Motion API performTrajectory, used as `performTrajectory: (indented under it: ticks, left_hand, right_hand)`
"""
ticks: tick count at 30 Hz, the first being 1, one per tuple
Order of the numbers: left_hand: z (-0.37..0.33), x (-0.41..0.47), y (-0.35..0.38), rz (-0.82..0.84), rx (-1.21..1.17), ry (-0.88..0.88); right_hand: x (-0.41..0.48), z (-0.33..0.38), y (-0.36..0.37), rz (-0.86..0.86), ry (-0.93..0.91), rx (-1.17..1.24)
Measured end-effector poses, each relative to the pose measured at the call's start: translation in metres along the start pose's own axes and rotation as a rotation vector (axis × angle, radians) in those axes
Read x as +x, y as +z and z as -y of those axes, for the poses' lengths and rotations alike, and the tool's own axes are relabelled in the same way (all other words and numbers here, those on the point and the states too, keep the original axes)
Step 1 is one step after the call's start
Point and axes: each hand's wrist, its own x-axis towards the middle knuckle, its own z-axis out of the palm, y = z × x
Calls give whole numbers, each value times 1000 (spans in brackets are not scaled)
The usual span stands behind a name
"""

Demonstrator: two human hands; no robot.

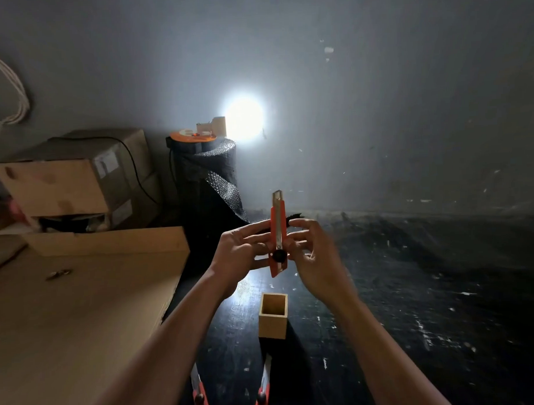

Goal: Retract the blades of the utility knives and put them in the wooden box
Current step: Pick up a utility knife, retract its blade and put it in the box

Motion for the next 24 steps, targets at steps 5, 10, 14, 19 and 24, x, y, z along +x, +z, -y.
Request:
performTrajectory:
  ticks: [5,10,14,19,24]
  left_hand:
    - [10,-4,1,42,-5,-42]
    - [13,4,0,53,-20,-31]
    - [34,24,-3,25,-31,-49]
    - [88,57,-14,-138,171,-137]
    - [153,70,-18,-106,578,-215]
  right_hand:
    - [20,0,-7,-3,-38,-43]
    - [44,-1,-12,50,-66,-68]
    - [59,-18,-5,106,-42,-75]
    - [73,-51,12,112,14,-72]
    - [76,-97,32,127,60,-151]
